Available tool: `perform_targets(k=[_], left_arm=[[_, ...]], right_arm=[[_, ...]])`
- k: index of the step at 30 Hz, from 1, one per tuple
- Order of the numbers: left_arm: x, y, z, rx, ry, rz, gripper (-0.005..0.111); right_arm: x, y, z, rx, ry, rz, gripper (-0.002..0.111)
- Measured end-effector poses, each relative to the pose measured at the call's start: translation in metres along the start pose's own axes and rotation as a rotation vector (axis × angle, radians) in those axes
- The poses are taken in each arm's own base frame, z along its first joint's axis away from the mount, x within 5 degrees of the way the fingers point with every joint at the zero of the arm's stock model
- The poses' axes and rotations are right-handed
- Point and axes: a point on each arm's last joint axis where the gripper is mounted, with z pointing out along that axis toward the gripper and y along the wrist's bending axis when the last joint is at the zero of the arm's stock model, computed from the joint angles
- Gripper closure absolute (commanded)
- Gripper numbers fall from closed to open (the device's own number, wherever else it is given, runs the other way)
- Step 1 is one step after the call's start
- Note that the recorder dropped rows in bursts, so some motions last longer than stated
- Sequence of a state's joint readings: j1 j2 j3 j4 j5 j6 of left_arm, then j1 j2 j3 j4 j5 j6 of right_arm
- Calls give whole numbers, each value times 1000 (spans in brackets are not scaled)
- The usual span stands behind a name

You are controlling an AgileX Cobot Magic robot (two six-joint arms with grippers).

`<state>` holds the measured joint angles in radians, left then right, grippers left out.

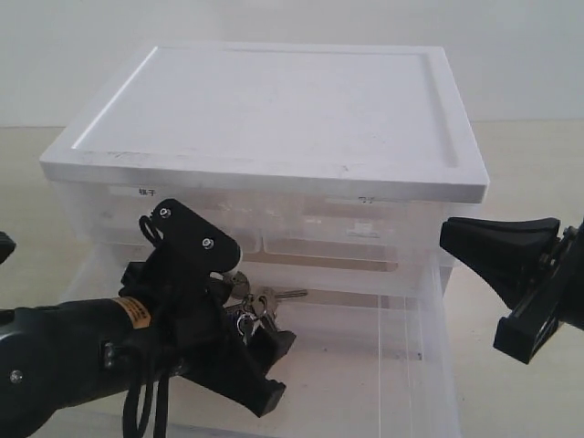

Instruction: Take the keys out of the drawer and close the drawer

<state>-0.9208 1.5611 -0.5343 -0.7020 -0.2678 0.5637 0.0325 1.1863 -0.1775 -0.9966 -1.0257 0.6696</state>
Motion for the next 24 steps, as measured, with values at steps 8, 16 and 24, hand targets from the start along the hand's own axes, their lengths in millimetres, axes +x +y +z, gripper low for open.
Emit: perform_targets(k=[8,16,24], left_arm=[[0,2,14,-52,-37,21,83],[-3,-1,8,-14,-20,63,102],[-9,-7,-23,92,-3,81,102]], right_arm=[[0,0,0,3,3,0,109],[1,-1,0,6,7,0,109],[1,-1,0,6,7,0,109]])
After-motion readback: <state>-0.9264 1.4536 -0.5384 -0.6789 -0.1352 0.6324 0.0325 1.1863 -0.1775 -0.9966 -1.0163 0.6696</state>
